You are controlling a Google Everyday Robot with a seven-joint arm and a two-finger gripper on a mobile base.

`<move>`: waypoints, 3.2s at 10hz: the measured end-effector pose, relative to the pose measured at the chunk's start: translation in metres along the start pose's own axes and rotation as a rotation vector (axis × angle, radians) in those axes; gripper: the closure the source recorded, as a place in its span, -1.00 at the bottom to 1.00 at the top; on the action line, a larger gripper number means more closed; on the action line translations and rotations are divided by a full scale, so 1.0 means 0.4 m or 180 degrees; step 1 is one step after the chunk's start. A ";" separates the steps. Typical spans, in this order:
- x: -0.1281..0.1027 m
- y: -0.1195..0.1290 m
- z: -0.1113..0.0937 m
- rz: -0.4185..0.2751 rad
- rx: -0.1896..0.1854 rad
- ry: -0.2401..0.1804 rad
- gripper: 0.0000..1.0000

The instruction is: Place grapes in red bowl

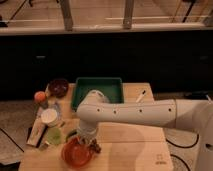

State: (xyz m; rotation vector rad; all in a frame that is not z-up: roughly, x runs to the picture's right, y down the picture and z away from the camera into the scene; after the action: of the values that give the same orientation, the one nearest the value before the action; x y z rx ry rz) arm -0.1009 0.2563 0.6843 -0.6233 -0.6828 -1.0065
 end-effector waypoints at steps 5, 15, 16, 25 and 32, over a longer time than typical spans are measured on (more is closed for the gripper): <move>0.000 0.001 0.002 -0.0051 0.0004 -0.0029 0.62; -0.001 -0.009 0.005 -0.0152 0.0009 -0.0062 0.62; -0.001 -0.009 0.006 -0.0158 0.0008 -0.0066 0.62; 0.005 -0.002 0.006 -0.0208 0.0016 -0.0088 0.62; 0.002 0.000 0.000 -0.0247 0.0016 -0.0095 0.97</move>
State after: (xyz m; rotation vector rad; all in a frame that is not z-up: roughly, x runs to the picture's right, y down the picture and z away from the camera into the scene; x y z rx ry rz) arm -0.1004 0.2559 0.6851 -0.6121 -0.7402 -1.0689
